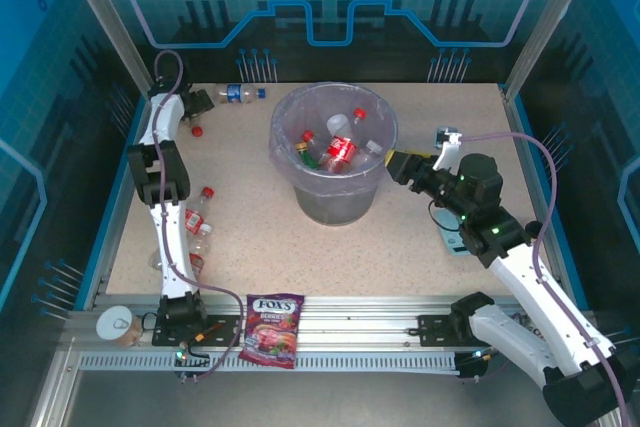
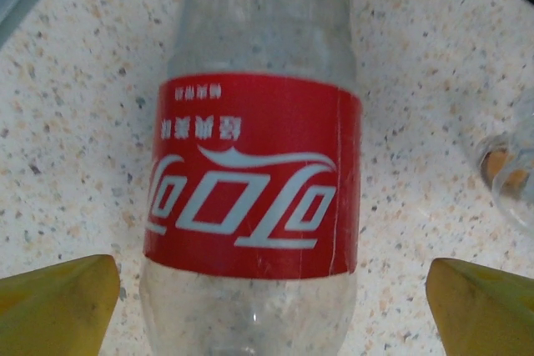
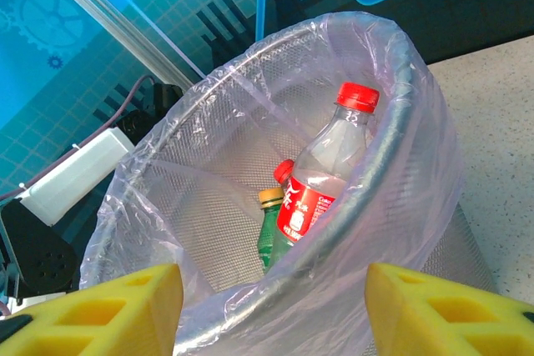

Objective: Put the plastic bottles in the bin

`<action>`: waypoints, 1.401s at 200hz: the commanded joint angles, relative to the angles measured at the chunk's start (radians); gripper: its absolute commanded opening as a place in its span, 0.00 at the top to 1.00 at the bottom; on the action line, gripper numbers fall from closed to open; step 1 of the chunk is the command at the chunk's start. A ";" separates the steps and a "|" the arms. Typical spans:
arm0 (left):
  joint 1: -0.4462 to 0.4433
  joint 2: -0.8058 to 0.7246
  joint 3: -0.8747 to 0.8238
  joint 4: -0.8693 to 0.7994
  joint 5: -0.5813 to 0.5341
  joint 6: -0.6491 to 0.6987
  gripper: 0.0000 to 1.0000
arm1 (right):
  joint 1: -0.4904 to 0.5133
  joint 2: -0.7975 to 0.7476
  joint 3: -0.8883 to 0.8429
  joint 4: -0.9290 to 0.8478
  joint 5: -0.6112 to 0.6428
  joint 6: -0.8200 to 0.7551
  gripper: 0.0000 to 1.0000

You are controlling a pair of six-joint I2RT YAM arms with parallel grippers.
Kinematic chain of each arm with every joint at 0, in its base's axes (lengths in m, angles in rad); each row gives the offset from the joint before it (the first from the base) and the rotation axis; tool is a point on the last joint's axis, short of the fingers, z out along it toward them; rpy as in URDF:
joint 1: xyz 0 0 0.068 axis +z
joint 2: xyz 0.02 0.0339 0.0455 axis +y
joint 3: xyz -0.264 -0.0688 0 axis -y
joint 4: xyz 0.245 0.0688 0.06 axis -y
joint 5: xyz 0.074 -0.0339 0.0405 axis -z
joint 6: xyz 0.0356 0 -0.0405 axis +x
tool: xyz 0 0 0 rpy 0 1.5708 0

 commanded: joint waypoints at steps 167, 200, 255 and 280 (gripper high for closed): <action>0.013 0.006 0.030 -0.127 0.039 -0.027 0.45 | 0.035 0.044 0.030 0.025 0.024 -0.024 0.39; 0.014 -0.063 -0.062 -0.095 0.041 -0.029 0.45 | 0.035 0.057 0.035 0.036 0.010 -0.022 0.39; 0.010 -0.212 -0.260 -0.039 0.085 -0.058 0.45 | 0.035 0.032 0.027 0.031 0.017 -0.027 0.39; 0.001 -0.352 -0.454 0.043 0.119 -0.097 0.45 | 0.034 0.040 0.027 0.044 0.012 -0.037 0.39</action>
